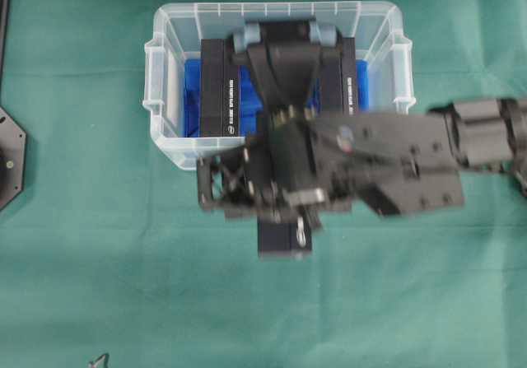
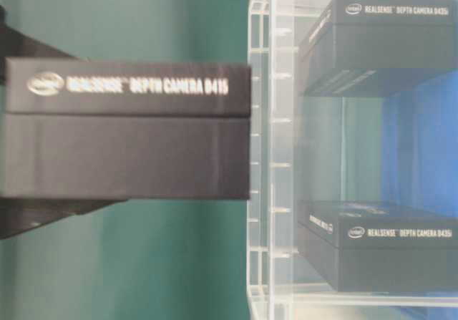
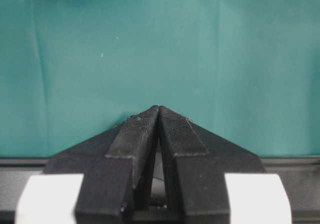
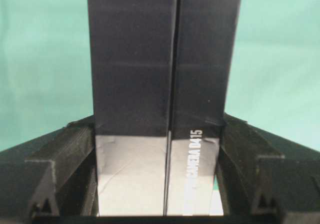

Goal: Take the box out of the case with the right arm.
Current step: 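Carry the box over the front wall of the case toward the table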

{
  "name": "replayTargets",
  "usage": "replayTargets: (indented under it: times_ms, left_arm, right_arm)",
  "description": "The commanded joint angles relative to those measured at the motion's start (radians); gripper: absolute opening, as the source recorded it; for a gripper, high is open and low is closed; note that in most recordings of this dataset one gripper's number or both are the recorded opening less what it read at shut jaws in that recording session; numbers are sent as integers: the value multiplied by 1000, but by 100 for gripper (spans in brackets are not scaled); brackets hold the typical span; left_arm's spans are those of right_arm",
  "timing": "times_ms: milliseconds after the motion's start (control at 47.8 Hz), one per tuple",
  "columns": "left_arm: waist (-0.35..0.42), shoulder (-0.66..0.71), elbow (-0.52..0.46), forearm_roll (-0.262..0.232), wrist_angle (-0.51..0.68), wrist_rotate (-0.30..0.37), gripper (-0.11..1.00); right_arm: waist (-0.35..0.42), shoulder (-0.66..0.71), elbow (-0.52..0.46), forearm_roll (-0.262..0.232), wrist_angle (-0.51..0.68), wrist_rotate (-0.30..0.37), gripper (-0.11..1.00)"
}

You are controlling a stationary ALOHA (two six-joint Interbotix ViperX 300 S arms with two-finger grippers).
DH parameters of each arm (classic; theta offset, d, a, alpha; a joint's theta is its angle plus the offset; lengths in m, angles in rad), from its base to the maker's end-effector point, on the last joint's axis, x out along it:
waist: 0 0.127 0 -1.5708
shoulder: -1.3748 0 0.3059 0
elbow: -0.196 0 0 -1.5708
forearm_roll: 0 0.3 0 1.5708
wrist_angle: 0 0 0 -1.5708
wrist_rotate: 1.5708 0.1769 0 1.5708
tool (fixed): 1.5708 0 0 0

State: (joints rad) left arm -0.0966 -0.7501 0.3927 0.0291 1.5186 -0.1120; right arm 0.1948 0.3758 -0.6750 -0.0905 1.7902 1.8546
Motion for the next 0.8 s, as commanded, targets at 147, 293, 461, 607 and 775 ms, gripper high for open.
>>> replayTargets:
  times_ms: [147, 293, 461, 607, 775]
  left_arm:
    - [0, 2, -29, 2, -5, 2, 0]
    - [0, 2, -32, 2, -5, 2, 0]
    - [0, 3, -32, 2, -5, 2, 0]
    - [0, 2, -32, 2, -5, 2, 0]
    - [0, 2, -32, 2, -5, 2, 0]
  right_arm:
    - [63, -46, -31, -5, 0, 55, 65]
    - [67, -44, -31, -9, 3, 58, 65]
    - [66, -44, -31, -26, 3, 58, 65]
    - [66, -43, -29, -29, 3, 58, 65]
    - [66, -37, -29, -29, 3, 60, 65]
